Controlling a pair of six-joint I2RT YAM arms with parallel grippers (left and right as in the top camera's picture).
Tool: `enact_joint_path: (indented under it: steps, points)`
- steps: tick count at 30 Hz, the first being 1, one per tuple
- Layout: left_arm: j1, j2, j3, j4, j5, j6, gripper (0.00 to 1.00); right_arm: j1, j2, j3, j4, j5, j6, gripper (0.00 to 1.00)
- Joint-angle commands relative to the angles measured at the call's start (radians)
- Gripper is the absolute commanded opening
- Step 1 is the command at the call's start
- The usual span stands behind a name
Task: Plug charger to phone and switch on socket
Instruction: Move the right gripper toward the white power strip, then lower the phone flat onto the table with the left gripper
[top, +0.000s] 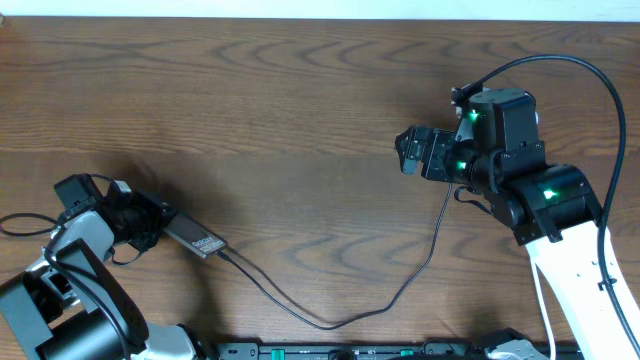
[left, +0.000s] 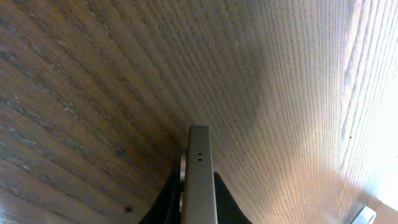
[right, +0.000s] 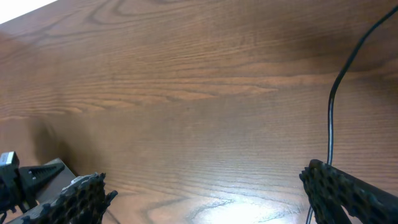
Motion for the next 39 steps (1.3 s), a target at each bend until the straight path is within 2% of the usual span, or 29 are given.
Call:
enact_joint_path:
  steps: [1, 10, 20, 25, 34, 39]
  points:
    - [0.002, 0.001, 0.01, -0.025, -0.046, 0.01, 0.08, 0.01, 0.0, 0.005, -0.001, 0.012, -0.014, 0.99]
    - [0.002, 0.001, 0.01, -0.077, -0.074, 0.01, 0.08, 0.01, 0.0, 0.005, 0.0, 0.011, -0.014, 0.99]
    - [0.002, 0.001, 0.01, -0.063, -0.08, 0.01, 0.08, 0.01, 0.0, 0.005, -0.007, 0.011, -0.014, 0.99]
    - [0.002, 0.0, 0.01, -0.034, -0.08, 0.01, 0.17, 0.01, 0.0, 0.005, -0.008, 0.011, -0.014, 0.99]
    - [0.002, 0.0, 0.01, -0.016, -0.08, 0.01, 0.16, 0.009, 0.0, 0.005, -0.008, 0.011, -0.014, 0.99]
    - [0.002, 0.0, 0.01, -0.017, -0.08, 0.01, 0.21, 0.009, 0.0, 0.005, -0.008, 0.011, -0.014, 0.99]
